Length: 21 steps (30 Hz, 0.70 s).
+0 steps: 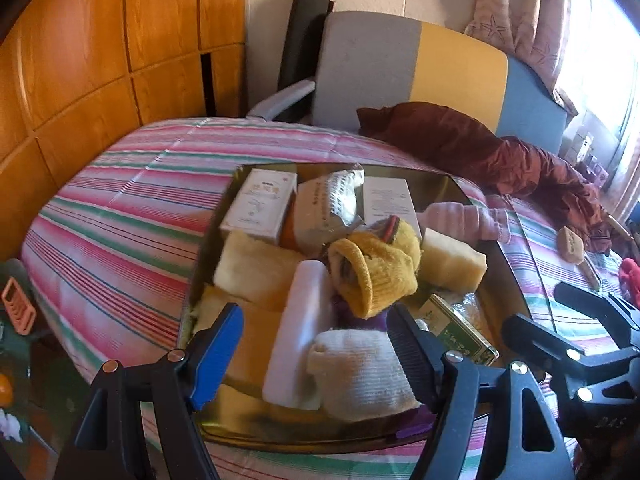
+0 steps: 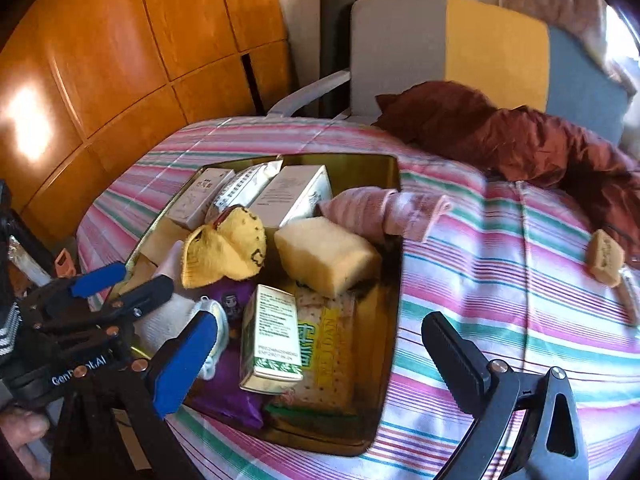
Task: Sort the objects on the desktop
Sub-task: 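Open both grippers to release the sock and sponge into the tray, then move both grippers back toward the sponge and cracker pack on the bed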
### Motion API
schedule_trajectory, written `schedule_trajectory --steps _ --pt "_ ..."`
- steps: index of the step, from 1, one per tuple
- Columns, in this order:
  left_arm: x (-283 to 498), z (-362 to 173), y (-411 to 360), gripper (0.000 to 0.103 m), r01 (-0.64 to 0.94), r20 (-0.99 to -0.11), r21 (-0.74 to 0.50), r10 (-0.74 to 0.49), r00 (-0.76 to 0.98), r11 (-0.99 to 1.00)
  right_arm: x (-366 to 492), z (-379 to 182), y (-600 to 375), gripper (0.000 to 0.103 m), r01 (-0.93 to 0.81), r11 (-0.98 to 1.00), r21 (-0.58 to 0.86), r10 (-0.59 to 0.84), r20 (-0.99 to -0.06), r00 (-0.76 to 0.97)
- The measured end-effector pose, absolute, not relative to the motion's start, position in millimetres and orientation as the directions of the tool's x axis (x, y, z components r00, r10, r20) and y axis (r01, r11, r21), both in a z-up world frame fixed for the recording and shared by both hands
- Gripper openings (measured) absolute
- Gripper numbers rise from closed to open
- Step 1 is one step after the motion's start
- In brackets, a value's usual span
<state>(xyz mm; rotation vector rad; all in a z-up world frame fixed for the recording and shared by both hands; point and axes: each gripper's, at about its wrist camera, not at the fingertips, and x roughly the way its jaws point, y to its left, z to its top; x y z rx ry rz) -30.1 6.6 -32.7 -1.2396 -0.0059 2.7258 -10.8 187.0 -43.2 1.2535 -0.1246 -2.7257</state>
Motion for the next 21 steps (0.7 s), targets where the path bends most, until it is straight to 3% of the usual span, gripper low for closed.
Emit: schedule_trajectory --steps 8,21 --pt "-25 -25 6 0.074 -0.107 -0.734 -0.057 0.114 -0.67 -0.993 6 -43 197 0.103 0.065 -0.991 0.121 -0.134 -0.749 -0.649" --pt "-12 -10 36 0.075 -0.21 -0.716 -0.028 0.166 -0.678 -0.977 30 -47 241 0.103 -0.024 -0.991 0.135 -0.087 -0.752 -0.653"
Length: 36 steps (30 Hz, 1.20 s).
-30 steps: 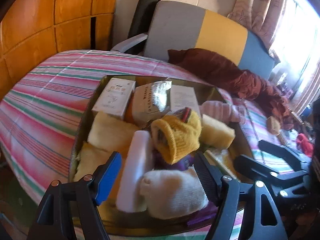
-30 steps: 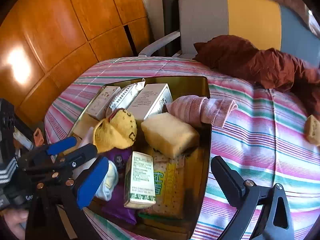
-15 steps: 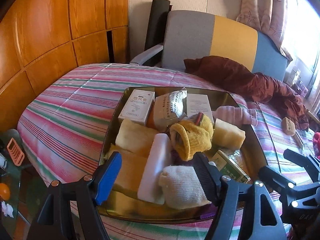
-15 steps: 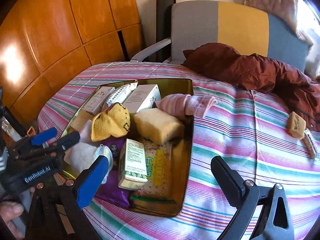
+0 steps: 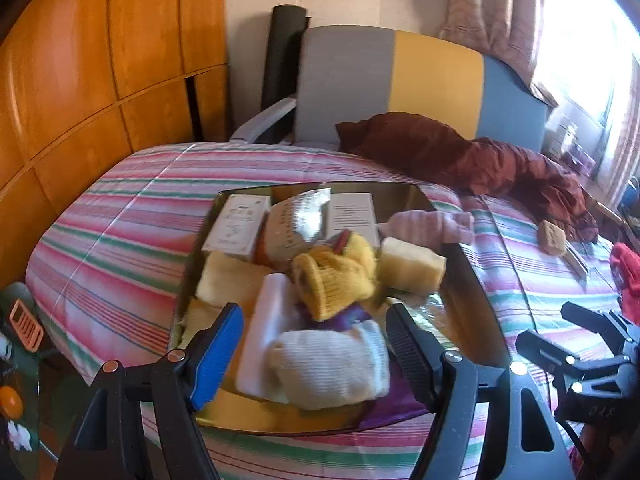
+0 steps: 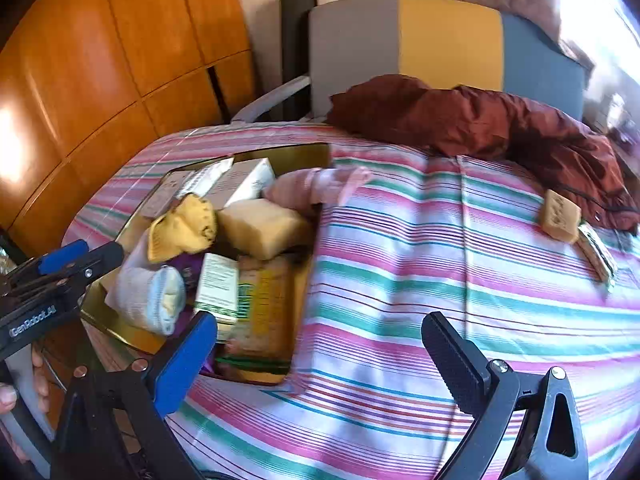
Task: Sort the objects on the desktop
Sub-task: 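Move both grippers back toward the sponge and cracker pack on the bed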
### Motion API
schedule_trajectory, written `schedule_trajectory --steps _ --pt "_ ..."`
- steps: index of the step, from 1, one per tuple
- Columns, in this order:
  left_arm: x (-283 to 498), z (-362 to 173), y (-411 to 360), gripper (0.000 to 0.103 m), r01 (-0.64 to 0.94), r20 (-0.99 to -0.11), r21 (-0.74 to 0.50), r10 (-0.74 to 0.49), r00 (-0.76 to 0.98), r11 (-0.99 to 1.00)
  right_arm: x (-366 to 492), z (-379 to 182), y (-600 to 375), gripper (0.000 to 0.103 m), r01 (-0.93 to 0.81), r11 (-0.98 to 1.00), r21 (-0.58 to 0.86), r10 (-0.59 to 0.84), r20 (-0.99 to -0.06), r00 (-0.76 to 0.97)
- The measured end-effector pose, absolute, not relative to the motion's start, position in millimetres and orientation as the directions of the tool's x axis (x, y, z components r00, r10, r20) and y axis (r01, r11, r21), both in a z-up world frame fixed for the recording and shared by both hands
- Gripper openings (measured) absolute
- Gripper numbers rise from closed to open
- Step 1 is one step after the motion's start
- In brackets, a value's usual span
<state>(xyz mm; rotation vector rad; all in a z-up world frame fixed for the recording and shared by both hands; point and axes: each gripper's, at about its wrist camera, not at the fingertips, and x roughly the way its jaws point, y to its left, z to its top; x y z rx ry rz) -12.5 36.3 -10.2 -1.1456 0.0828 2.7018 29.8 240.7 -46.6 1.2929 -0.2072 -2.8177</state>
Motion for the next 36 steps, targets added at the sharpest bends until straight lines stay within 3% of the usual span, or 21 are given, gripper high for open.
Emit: schedule_trajectory --steps 21,36 --pt "2 4 121 0.075 -0.447 -0.712 -0.015 0.324 -0.623 -0.894 62 -37 346 0.103 -0.218 -0.973 0.079 0.08 -0.769 -0.634" --pt "10 -5 176 0.075 -0.563 -0.738 0.018 0.369 -0.565 -0.826 73 -36 390 0.103 -0.294 -0.953 0.076 0.128 -0.778 -0.615"
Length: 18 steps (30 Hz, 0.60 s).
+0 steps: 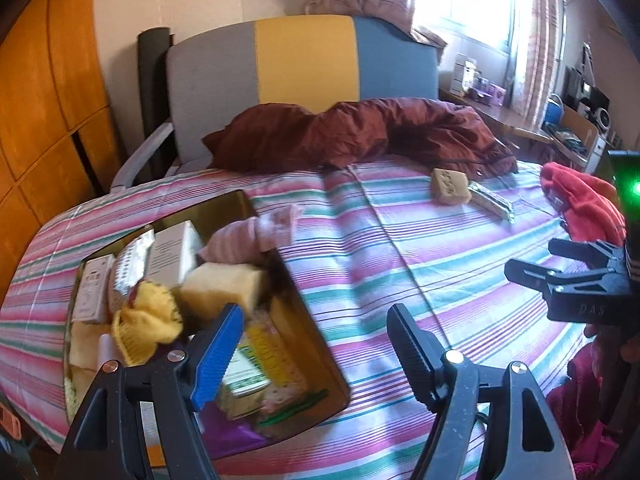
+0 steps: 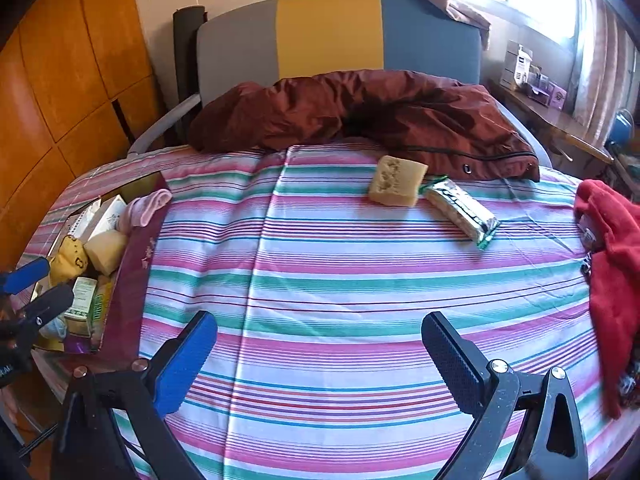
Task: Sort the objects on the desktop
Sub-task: 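Move both grippers back toward the sponge and cracker pack on the bed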
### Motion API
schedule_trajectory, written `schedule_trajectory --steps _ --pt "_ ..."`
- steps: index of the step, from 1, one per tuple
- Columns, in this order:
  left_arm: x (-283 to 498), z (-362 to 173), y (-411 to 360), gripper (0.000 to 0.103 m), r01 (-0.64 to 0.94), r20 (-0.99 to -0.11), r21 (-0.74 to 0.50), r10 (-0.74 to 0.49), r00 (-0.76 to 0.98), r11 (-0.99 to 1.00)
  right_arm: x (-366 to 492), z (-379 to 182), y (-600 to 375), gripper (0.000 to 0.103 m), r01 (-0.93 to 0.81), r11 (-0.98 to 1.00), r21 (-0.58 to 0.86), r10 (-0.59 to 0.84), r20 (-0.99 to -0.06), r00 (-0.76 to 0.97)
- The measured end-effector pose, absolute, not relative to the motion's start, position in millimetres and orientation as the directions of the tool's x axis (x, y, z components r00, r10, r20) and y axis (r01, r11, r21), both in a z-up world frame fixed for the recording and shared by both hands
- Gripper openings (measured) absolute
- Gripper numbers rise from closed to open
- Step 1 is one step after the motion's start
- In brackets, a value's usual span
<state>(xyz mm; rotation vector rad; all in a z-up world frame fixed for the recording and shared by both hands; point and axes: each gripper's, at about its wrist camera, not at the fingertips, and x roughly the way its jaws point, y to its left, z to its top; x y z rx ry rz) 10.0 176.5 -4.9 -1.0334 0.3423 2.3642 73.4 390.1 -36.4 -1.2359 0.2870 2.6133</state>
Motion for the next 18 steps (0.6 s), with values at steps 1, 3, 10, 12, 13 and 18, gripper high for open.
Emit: schedule_trajectory --steps 1,3,10,12,13,18 --pt "10 -5 180 0.075 -0.57 -0.738 0.018 0.373 -0.562 -0.821 73 -36 393 0.103 -0.296 -0.952 0.075 0.13 -0.779 -0.614" --pt "12 -6 188 0.075 -0.588 -0.741 0.018 0.384 -0.551 -0.808 74 -34 400 0.103 -0.304 -0.95 0.073 0.135 -0.782 -0.609" --pt "13 -14 211 0.076 -0.63 -0.759 0.025 0.395 -0.517 -0.776 73 -33 424 0.103 -0.341 -0.937 0.069 0.158 -0.789 -0.594" --pt "13 -17 216 0.076 -0.638 -0.764 0.024 0.397 -0.509 -0.77 73 -34 431 0.103 -0.348 -0.935 0.072 0.158 -0.792 -0.589" --pt "13 -18 219 0.076 -0.643 -0.767 0.024 0.398 -0.502 -0.765 73 -35 434 0.103 -0.352 -0.933 0.074 0.158 -0.794 -0.587" --pt "13 -23 231 0.076 -0.661 -0.776 0.023 0.404 -0.485 -0.75 70 -40 453 0.103 -0.376 -0.923 0.081 0.162 -0.804 -0.572"
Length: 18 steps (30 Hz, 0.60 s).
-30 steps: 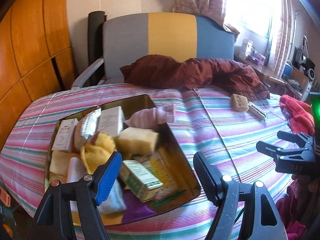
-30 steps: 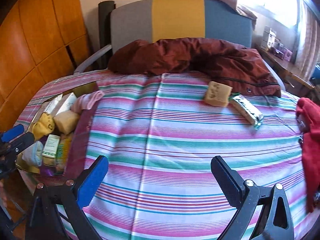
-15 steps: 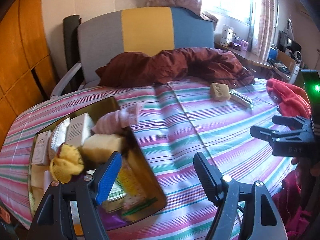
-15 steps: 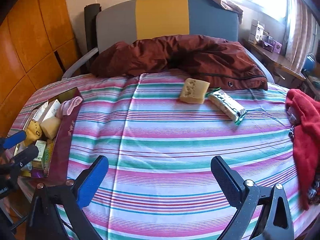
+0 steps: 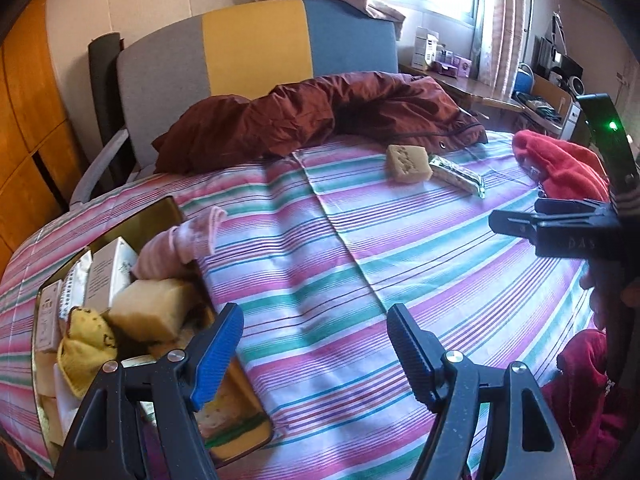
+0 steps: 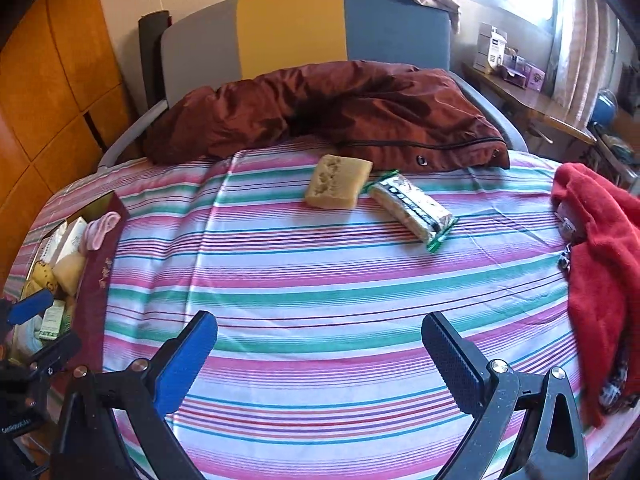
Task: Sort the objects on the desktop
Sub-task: 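Move both grippers back toward the sponge and cracker pack on the bed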
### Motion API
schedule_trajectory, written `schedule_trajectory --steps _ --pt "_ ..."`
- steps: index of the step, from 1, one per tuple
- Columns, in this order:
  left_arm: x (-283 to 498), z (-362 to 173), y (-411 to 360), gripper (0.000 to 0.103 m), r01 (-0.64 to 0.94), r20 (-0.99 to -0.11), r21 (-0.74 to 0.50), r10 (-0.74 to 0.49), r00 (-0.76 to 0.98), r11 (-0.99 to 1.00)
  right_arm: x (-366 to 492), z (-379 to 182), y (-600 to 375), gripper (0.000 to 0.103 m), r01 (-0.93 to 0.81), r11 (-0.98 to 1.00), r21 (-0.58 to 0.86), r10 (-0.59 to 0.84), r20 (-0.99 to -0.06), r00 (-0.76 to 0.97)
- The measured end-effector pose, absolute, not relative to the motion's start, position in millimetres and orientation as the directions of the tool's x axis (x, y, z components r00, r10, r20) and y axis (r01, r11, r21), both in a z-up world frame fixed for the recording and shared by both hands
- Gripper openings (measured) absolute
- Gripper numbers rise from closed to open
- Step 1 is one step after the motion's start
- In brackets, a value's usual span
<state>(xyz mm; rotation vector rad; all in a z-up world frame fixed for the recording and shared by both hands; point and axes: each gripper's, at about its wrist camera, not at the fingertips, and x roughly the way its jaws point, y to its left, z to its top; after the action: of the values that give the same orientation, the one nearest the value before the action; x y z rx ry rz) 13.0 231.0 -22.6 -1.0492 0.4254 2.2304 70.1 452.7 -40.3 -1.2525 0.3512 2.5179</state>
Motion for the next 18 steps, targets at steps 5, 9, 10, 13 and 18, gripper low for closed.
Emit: schedule_trajectory --steps 5,9,10,13,18 --pt "11 -28 246 0.076 -0.681 -0.787 0.014 0.412 -0.46 -0.732 67 -45 475 0.103 -0.405 -0.91 0.088 0.172 -0.81 -0.561" --pt "9 -34 261 0.076 -0.699 -0.798 0.01 0.415 -0.437 -0.715 63 -52 498 0.103 -0.434 -0.896 0.093 0.179 -0.819 -0.546" --pt "8 -35 263 0.076 -0.702 -0.8 0.01 0.415 -0.433 -0.712 63 -55 505 0.103 -0.444 -0.891 0.094 0.183 -0.821 -0.541" --pt "6 -40 272 0.076 -0.712 -0.811 -0.001 0.417 -0.41 -0.703 61 -60 522 0.103 -0.468 -0.879 0.093 0.197 -0.823 -0.533" --pt "2 -46 289 0.076 -0.731 -0.821 -0.011 0.424 -0.383 -0.682 57 -65 554 0.103 -0.507 -0.856 0.104 0.217 -0.818 -0.533"
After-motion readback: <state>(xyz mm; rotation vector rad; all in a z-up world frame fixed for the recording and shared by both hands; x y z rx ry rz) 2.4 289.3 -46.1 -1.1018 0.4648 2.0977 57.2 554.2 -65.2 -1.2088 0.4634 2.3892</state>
